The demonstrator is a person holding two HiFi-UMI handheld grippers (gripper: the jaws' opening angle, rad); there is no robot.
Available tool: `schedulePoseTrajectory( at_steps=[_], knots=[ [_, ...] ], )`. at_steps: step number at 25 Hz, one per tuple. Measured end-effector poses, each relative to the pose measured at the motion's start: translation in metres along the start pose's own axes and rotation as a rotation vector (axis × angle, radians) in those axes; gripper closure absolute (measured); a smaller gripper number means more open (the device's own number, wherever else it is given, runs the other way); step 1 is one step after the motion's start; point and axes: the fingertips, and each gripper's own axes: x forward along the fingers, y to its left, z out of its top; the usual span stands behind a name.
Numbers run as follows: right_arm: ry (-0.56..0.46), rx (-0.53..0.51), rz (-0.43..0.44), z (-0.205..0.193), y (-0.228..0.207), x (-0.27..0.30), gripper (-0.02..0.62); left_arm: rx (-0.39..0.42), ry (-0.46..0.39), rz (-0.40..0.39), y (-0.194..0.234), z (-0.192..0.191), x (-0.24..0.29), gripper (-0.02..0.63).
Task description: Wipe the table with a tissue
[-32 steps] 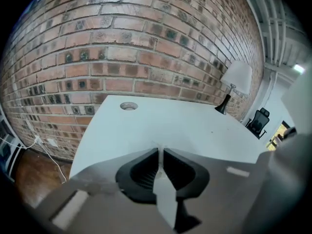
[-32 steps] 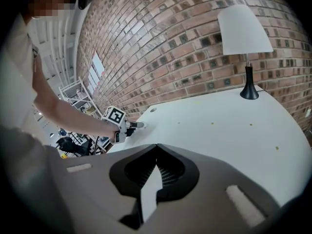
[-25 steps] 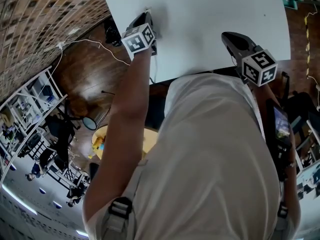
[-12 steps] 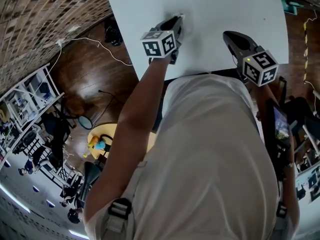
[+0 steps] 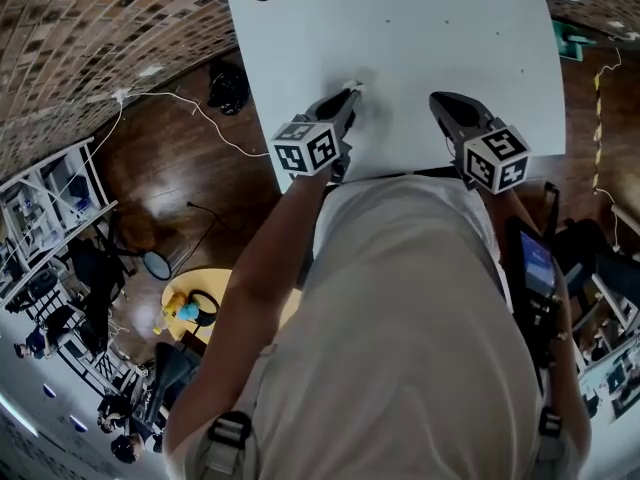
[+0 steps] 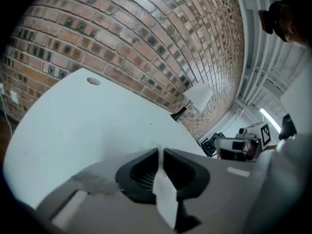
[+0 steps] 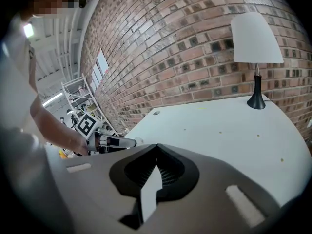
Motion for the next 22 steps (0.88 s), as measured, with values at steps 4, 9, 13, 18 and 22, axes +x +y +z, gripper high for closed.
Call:
schedulePoseTrajectory(
  at_steps=[4,9,13,18,22],
  knots=[
    [-0.003,0.000,-0.013,0.002,0.005,0.002,0.588,-0.007,-0.012,0.010,0.013,0.002,-0.013,0.565],
    [-0.004,-0.004,-0.016,0.001,0.012,0.004,0.588,-0.123,-0.091,-0.049,0.013,0.015,-0.019,0.565],
    [-0.015,-0.001,-0.009,0.001,0.006,0.004,0.588,-0.170,-0.114,-0.063,0.012,0.018,-0.017,0.565],
    [-0.027,0.022,0.006,0.004,-0.012,0.001,0.588,-0.177,-0.122,-0.047,0.004,0.018,-0.013,0.565],
    [-0.050,0.039,0.035,0.009,-0.032,-0.006,0.588,-0.161,-0.121,-0.014,-0.006,0.019,0.005,0.565]
  ],
)
